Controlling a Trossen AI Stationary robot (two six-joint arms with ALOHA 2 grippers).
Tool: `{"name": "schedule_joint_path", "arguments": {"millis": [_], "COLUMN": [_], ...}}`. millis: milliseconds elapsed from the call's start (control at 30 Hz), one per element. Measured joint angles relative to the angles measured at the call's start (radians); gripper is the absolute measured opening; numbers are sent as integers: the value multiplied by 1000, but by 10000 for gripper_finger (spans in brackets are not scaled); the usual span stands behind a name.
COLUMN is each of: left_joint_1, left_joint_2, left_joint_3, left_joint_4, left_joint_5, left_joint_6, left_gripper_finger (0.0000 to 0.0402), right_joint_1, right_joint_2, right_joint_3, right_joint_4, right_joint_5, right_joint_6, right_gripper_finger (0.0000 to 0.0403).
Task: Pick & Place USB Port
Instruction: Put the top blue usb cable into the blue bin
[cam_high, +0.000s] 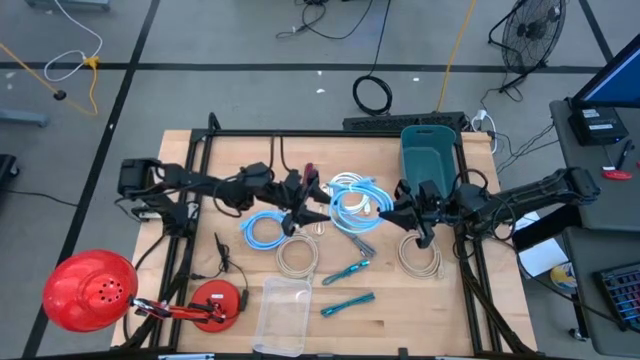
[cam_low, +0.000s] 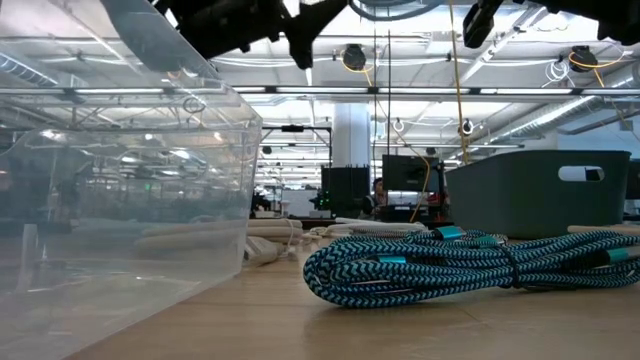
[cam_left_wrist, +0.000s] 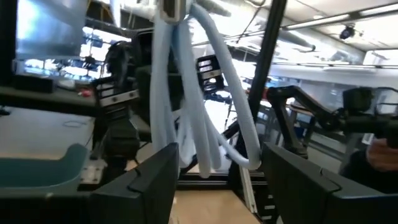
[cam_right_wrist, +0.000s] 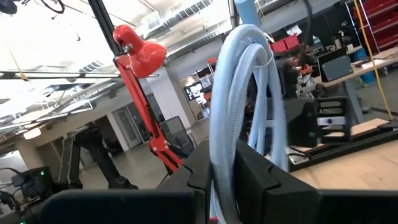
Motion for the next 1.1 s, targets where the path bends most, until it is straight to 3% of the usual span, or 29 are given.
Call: {"name": "schedule_joint_path", "arguments": {"millis": [233,700,933,1100], "left_joint_1": [15,50,100,131], "left_joint_2": [-19,-35,-34,-35], "left_joint_3": [0,1,1,1], "left_joint_4": [3,-46,-149,-71], "left_joint_5": [77,101,-12,104], "left_joint_6": [-24,-45,-46,-119], "left_gripper_finger": [235,235,235,235], "right_joint_1": [23,39,76,98], "right_joint_2": [-1,-4,-45,-63], "right_joint_3": [0,0,0,0], "right_joint_4": [3,23,23,9], "right_joint_5": [-1,-5,-3,23], "right_joint_6": [-10,4,-4,-12], "right_gripper_finger": [30,30,30,30]}}
